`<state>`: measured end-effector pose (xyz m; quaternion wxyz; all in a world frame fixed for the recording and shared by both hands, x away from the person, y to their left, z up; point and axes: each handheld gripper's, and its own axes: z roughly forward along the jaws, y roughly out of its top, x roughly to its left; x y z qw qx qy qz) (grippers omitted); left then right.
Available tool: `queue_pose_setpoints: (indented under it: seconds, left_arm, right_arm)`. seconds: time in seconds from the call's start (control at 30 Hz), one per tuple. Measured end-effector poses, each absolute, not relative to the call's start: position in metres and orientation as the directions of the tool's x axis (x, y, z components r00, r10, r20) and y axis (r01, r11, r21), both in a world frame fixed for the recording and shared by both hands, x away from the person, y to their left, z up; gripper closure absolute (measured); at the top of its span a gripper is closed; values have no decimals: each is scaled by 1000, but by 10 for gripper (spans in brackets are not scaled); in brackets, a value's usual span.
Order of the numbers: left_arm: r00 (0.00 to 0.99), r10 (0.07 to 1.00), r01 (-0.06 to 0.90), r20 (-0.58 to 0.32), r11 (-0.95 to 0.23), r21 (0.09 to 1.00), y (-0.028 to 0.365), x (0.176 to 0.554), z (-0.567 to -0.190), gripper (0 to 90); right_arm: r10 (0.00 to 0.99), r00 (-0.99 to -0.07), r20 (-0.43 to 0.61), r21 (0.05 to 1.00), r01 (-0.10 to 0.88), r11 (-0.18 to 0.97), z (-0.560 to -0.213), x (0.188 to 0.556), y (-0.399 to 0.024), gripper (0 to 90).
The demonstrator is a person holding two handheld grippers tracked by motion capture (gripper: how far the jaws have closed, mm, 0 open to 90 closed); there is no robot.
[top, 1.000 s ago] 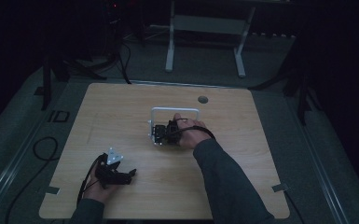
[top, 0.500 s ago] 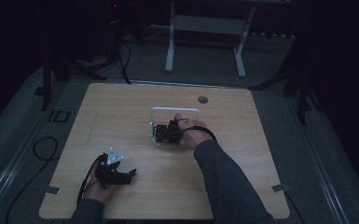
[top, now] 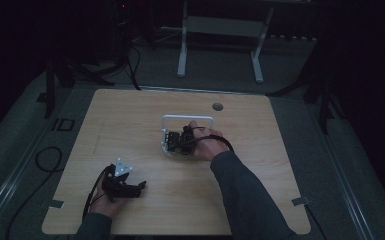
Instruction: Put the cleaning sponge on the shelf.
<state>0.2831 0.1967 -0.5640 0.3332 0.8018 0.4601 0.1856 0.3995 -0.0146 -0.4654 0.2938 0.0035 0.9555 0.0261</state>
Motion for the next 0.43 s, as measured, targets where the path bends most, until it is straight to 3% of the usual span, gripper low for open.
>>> queue_pose_setpoints:
  seconds: [0.23,0.43]
  left_arm:
    - [507,862,614,-9,-354,706,197,283,-564,87]
    - [508,861,613,-7,-355,706,197,283,-564,88]
  right_arm:
    - [60,-833,-550,154,-30,988,-443,382,-16,534]
    - [119,-876,-467,266,-11,964,-431,370,-22,563]
